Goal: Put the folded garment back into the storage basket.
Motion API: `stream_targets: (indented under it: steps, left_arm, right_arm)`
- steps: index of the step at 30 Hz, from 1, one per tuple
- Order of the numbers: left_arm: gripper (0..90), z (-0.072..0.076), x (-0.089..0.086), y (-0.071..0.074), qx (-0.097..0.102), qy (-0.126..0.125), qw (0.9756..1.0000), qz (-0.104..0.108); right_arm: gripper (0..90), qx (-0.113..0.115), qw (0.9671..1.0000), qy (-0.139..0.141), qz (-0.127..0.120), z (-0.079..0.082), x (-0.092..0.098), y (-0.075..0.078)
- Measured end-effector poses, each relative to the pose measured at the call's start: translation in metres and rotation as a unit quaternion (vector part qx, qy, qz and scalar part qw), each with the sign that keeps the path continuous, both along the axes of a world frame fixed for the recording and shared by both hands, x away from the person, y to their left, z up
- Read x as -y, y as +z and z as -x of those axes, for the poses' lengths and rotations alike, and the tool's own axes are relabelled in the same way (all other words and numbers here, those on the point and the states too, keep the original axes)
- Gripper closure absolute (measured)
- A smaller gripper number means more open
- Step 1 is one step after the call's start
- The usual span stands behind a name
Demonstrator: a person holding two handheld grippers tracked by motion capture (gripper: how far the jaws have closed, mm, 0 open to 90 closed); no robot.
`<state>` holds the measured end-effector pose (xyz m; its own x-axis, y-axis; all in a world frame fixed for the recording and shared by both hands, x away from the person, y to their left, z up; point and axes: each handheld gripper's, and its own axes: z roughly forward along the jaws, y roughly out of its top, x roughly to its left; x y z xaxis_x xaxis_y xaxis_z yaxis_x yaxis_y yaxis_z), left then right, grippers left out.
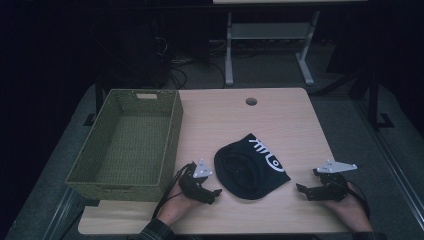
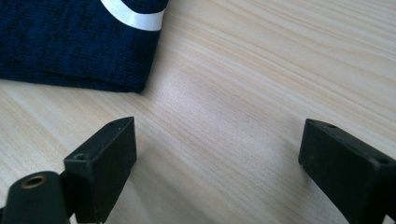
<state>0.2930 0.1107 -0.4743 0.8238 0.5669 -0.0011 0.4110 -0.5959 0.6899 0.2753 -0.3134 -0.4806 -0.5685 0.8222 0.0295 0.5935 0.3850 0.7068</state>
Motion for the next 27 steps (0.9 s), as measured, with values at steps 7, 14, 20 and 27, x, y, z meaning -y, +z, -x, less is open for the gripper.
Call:
stream_targets:
  steps: [7, 14, 20, 27]
  left_arm:
    - [12.9, -0.003, 0.002, 0.009, -0.031, -0.005, 0.9994, -0.014]
    - [12.9, -0.003, 0.012, 0.024, -0.042, -0.019, 0.9988, -0.018]
    - [12.9, -0.009, 0.024, 0.037, -0.039, -0.037, 0.9982, -0.026]
    - [12.9, -0.018, 0.036, 0.046, -0.045, -0.047, 0.9971, -0.038]
  right_arm:
    - [7.4, 0.005, 1.0, 0.002, -0.002, 0.0, -0.001, -0.002]
    - [7.0, 0.005, 1.0, 0.0, -0.002, 0.0, -0.001, -0.002]
    - [7.0, 0.005, 1.0, 0.001, -0.001, 0.0, -0.001, -0.002]
    - [7.0, 0.005, 1.0, 0.001, -0.001, 0.0, -0.001, -0.002]
